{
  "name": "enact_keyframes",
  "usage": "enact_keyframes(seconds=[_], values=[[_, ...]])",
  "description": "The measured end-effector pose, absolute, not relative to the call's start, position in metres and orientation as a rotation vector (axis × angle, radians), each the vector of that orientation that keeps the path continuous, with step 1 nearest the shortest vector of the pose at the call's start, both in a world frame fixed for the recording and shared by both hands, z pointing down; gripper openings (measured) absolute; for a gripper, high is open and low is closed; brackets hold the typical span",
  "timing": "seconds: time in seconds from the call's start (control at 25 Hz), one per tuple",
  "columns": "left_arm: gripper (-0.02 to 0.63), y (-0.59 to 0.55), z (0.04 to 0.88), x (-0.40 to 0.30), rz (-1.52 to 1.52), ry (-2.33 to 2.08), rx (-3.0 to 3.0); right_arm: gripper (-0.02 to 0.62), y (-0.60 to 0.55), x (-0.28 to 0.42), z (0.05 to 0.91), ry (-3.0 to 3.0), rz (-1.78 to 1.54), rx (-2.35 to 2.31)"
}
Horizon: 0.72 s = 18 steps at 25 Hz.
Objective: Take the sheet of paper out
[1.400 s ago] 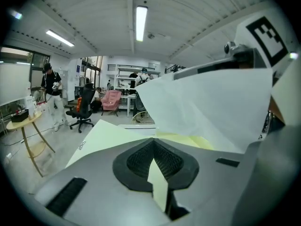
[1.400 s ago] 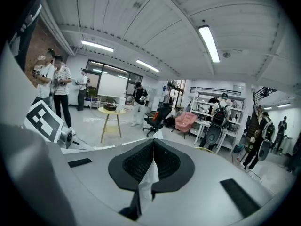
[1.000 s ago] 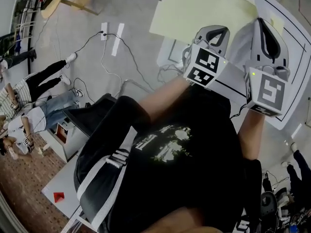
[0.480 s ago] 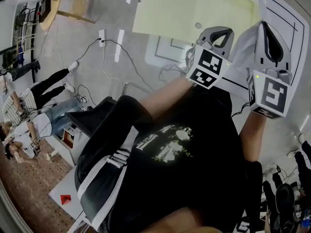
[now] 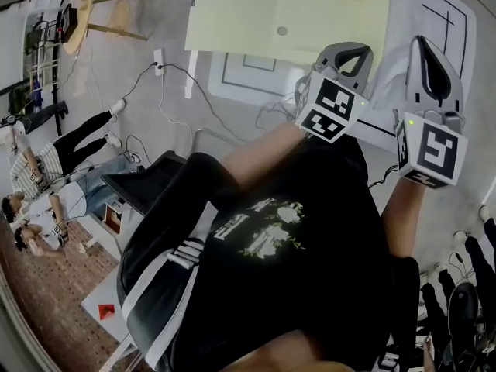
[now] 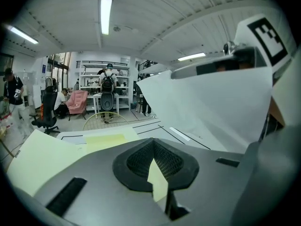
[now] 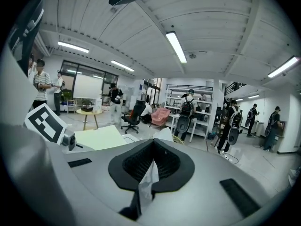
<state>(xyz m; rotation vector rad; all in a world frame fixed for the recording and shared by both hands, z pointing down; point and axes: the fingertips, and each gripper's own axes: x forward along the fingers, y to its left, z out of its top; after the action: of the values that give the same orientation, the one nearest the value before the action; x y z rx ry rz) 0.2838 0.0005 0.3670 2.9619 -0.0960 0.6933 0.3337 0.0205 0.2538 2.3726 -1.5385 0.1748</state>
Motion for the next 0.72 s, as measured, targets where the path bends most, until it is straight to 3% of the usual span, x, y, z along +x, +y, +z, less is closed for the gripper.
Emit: enact_keyframes(seconds=[0.72], values=[[-0.006, 0.058, 0.377, 0.311, 0.751, -0.193, 2.964, 0.002, 0.099, 0.381, 0.332, -1.585, 0.322, 2.277]])
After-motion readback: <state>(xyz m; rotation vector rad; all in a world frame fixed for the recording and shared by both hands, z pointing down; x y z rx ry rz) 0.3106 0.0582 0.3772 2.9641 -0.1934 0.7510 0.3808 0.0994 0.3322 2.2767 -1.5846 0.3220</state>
